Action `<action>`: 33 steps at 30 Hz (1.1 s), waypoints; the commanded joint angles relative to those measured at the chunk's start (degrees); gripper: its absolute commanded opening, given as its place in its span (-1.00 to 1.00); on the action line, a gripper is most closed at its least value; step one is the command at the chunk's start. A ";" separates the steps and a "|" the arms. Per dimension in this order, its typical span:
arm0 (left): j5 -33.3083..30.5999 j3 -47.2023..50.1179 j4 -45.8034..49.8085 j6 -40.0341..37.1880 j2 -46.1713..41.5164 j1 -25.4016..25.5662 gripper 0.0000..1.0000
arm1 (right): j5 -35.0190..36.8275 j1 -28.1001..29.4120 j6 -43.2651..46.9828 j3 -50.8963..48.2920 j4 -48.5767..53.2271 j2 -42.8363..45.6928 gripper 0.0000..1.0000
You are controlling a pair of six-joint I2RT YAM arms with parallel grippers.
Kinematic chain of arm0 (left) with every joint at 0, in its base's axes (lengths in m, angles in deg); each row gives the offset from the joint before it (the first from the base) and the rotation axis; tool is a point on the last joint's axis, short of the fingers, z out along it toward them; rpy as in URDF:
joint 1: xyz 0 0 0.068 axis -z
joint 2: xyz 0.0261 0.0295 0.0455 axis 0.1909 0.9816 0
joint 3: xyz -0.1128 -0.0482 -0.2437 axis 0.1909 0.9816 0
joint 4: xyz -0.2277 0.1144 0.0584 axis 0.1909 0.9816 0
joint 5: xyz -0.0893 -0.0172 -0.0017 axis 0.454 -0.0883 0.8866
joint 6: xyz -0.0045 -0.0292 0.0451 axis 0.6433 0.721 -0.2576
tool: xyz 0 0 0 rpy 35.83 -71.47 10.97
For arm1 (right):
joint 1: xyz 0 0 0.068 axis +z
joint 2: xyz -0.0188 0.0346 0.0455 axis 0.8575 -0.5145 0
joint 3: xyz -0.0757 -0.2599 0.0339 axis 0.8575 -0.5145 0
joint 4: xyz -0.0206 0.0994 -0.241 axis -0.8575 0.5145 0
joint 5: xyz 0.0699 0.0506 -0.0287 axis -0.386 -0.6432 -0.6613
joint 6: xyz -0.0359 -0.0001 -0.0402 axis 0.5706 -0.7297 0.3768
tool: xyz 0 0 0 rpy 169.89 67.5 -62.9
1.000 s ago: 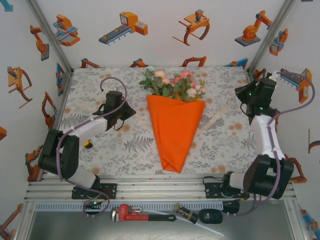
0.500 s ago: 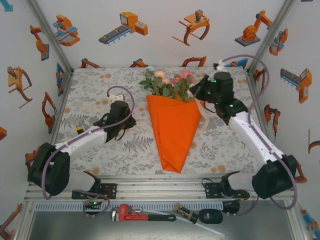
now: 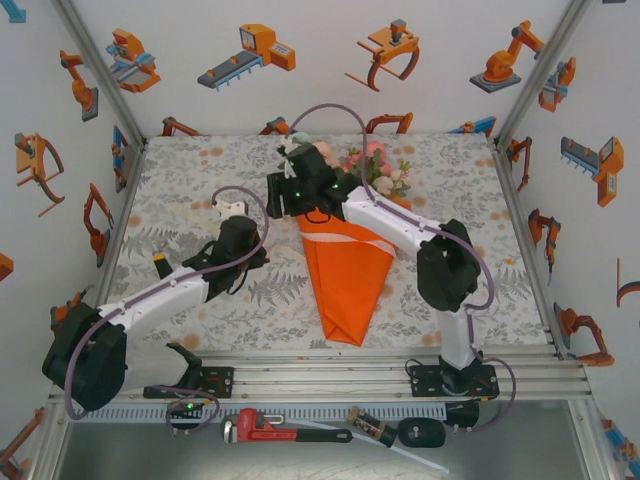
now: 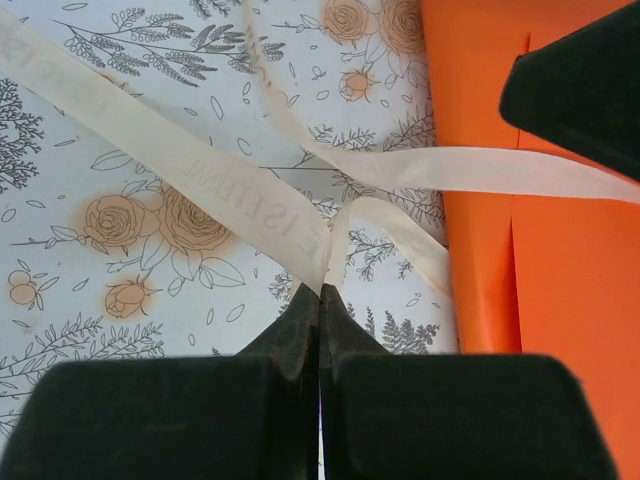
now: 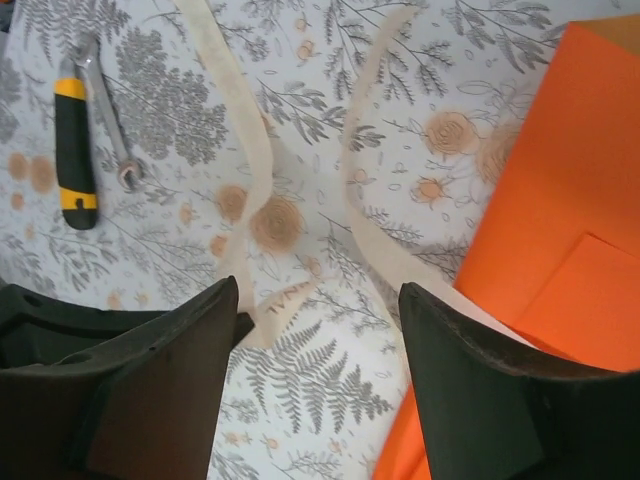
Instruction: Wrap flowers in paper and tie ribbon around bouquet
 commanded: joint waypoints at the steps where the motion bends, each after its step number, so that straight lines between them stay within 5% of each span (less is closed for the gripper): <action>1: -0.17 0.69 -1.33 -0.90 -1.10 0.97 -1.00 | 1.01 -1.01 3.96 -1.27 -0.06 5.94 0.25; 12: 3.32 -1.46 -11.31 -10.91 -2.73 6.40 -0.97 | -0.41 -10.94 -2.01 -17.63 -8.92 20.01 0.23; 16: 8.26 -9.10 -14.51 -13.21 5.66 6.78 -0.71 | 2.52 -14.92 -4.95 -24.26 -11.70 26.21 0.23; 18: 9.54 -12.11 -15.28 -13.28 9.56 7.53 -0.39 | 2.45 -16.71 -6.49 -27.17 -12.94 28.43 0.23; 19: 8.98 -13.06 -15.62 -13.40 10.87 8.01 -0.23 | 2.53 -17.40 -6.68 -28.36 -12.97 29.58 0.22; 23: 1.64 -12.94 -14.52 -13.02 9.83 7.84 -0.12 | 4.18 -18.90 -6.34 -32.15 -12.82 33.21 0.23; 28: -10.07 -14.10 0.63 -5.60 3.70 0.91 -0.01 | 3.74 -19.98 -6.40 -34.44 -13.25 34.01 0.22; 33: -7.46 -14.10 13.27 6.01 2.20 -11.85 -0.02 | 2.04 -20.11 -6.88 -34.46 -14.62 32.53 0.22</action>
